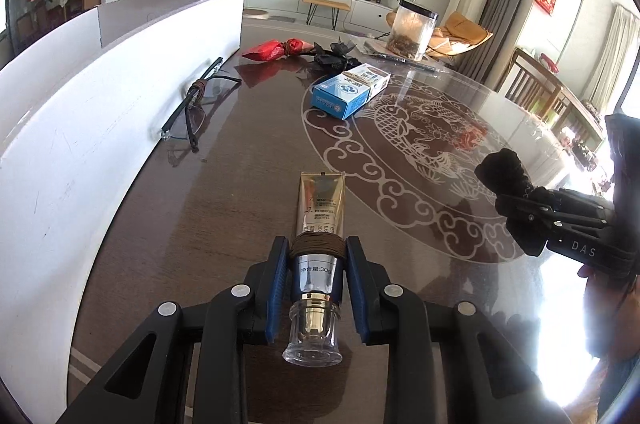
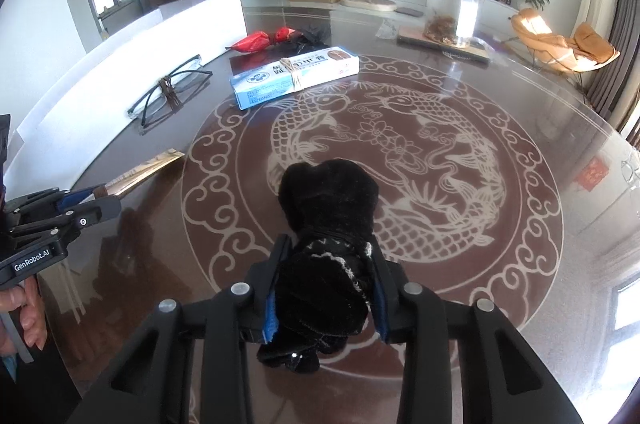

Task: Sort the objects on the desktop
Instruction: 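Carry the scrunchie and gold tube over the cork enclosure with both grippers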

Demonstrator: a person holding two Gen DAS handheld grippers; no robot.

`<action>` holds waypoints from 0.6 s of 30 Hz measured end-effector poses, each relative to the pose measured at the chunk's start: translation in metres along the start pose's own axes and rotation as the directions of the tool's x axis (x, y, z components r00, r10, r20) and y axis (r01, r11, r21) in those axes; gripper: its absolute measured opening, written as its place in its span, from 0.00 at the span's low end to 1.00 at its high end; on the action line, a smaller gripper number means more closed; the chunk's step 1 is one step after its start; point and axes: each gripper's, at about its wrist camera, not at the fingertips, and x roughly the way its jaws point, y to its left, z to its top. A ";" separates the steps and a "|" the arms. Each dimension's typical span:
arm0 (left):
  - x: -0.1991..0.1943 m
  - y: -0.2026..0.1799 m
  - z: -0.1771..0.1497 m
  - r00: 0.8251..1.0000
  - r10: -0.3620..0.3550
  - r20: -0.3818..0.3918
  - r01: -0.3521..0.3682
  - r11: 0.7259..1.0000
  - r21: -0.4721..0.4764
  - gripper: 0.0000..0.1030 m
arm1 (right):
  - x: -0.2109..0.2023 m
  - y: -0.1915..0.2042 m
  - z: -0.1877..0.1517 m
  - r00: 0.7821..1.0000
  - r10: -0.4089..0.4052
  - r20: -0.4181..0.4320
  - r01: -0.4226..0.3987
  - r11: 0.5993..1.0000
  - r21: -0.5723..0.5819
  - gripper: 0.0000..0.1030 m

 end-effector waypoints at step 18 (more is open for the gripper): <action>-0.121 0.052 0.010 0.980 0.012 0.200 0.019 0.988 -0.150 0.27 | -0.031 0.101 0.008 0.978 0.197 0.062 -0.188 0.973 -0.130 0.35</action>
